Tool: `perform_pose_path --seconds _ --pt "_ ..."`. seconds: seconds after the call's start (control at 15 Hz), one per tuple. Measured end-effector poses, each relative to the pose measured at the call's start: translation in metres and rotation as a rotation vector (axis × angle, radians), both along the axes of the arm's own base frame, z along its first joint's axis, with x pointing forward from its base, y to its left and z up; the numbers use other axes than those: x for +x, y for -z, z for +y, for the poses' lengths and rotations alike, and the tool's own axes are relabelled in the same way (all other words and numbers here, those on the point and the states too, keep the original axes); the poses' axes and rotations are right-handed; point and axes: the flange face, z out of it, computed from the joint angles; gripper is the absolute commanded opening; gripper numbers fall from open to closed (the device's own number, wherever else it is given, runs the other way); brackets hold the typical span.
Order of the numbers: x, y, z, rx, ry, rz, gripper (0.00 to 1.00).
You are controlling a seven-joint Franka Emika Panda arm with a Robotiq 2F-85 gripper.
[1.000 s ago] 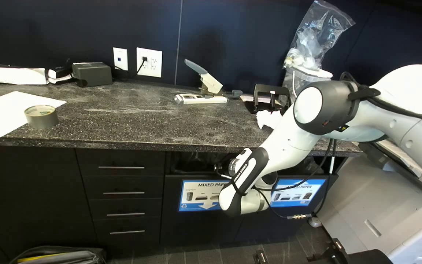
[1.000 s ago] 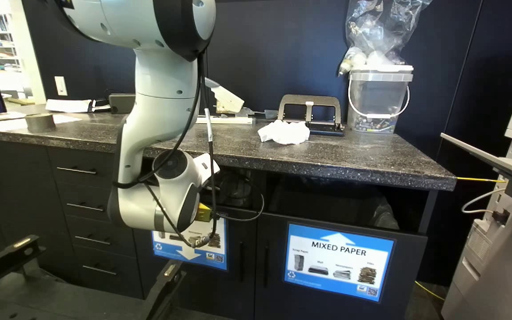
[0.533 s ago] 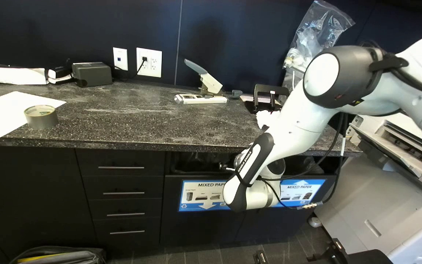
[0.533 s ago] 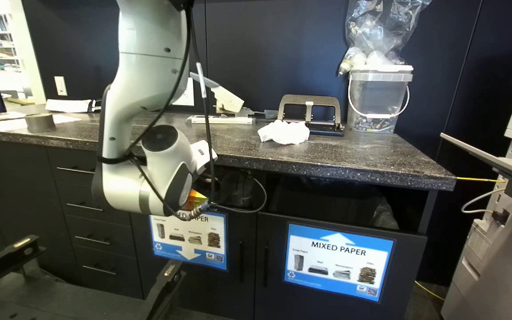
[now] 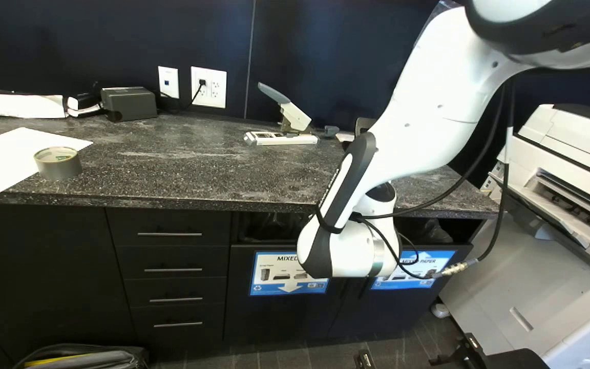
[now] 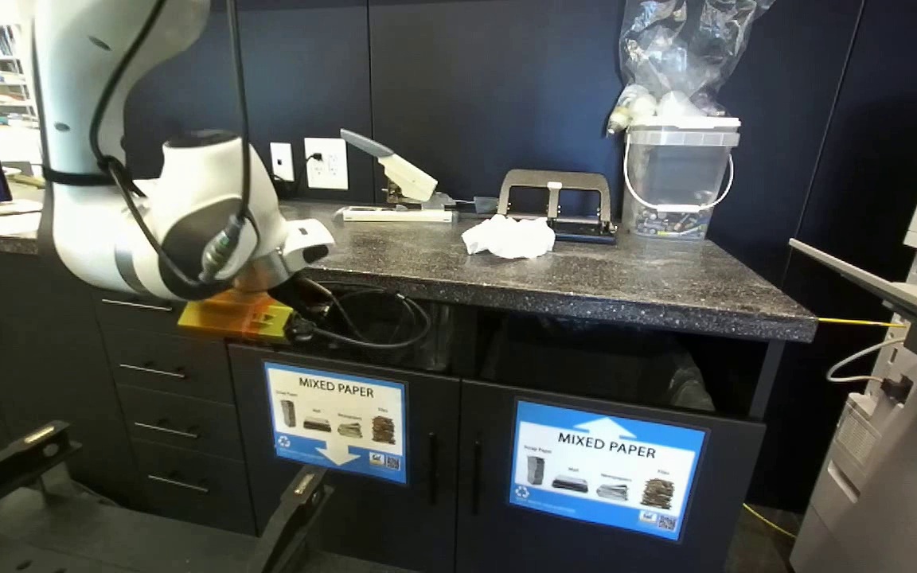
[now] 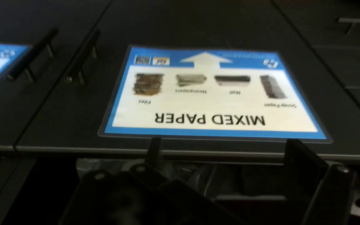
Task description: Put two papers in the bin to the right and two in the left
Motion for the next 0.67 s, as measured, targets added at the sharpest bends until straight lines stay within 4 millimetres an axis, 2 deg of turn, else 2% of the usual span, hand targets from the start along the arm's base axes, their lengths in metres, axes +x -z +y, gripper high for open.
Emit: perform_pose_path --seconds 0.13,0.33,0.47,0.67 --pt "-0.008 -0.025 0.015 -0.002 -0.027 0.080 1.00" --pt "-0.002 -0.077 0.024 0.002 -0.042 0.157 1.00" --pt "0.010 -0.117 0.017 0.002 -0.035 0.180 1.00" --pt "0.038 -0.178 -0.012 -0.002 -0.011 0.175 1.00"
